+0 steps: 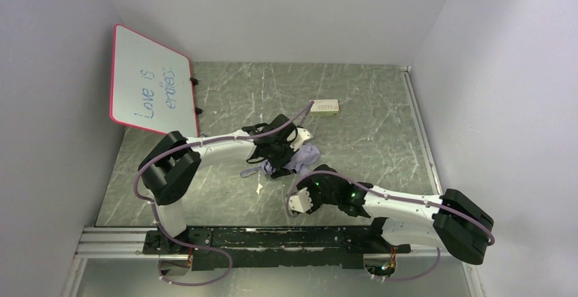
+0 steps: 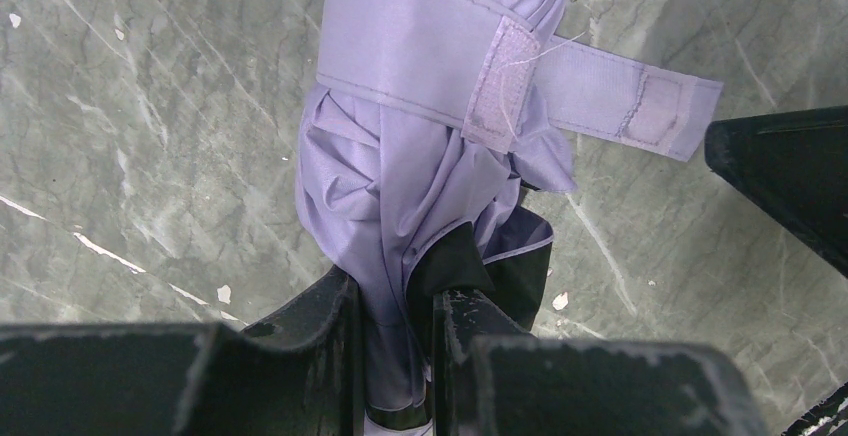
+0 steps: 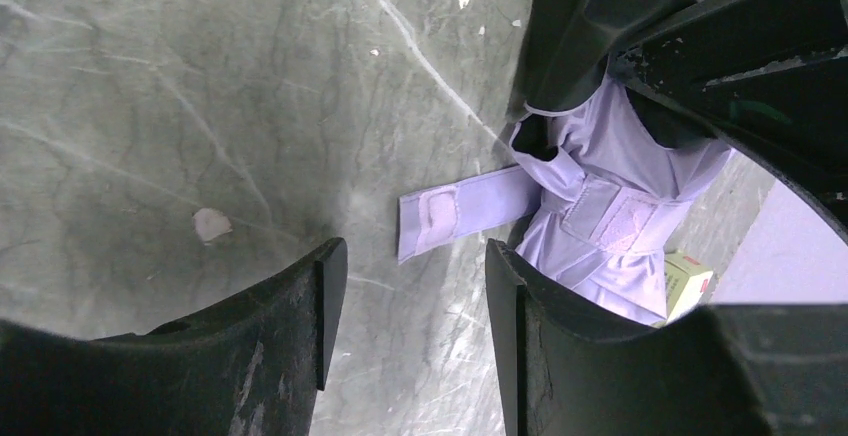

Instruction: Put away the umbrella

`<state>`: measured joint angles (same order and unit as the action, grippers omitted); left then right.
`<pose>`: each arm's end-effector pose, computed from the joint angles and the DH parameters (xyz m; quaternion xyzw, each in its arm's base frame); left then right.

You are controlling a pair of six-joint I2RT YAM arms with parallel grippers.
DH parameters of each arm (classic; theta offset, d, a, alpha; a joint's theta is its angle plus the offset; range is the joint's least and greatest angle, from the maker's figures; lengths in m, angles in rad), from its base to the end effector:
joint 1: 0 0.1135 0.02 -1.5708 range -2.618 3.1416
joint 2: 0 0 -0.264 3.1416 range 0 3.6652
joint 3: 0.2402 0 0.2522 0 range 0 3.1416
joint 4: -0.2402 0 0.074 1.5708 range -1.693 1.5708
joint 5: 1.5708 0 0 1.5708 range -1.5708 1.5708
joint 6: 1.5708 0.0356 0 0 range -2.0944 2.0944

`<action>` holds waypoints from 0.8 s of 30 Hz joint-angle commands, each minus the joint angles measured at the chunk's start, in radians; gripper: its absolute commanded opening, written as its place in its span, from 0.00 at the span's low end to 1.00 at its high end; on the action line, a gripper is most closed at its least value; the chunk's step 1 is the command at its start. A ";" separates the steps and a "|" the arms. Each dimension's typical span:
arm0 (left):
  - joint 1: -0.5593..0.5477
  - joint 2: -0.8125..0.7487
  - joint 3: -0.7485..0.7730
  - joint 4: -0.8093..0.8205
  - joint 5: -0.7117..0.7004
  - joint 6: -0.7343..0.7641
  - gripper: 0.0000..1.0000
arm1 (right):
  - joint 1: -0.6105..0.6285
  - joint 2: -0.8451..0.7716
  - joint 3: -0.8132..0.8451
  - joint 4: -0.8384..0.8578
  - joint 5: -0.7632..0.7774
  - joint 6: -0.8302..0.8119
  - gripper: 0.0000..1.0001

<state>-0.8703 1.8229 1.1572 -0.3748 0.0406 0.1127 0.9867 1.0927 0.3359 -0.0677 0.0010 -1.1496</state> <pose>0.2380 -0.2846 0.1705 0.4601 0.8481 -0.1151 0.2362 0.1060 0.1603 0.1429 -0.8159 0.4488 -0.0301 0.3633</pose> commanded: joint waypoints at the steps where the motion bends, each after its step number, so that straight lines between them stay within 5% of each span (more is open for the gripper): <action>1: 0.024 0.113 -0.086 -0.167 -0.151 0.033 0.05 | -0.018 0.029 -0.014 0.063 -0.030 -0.026 0.57; 24: 0.021 0.119 -0.085 -0.168 -0.149 0.036 0.05 | -0.075 0.182 -0.004 0.272 -0.003 -0.025 0.56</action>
<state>-0.8715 1.8233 1.1572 -0.3748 0.0391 0.1158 0.9291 1.2358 0.3347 0.1684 -0.0040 -1.1881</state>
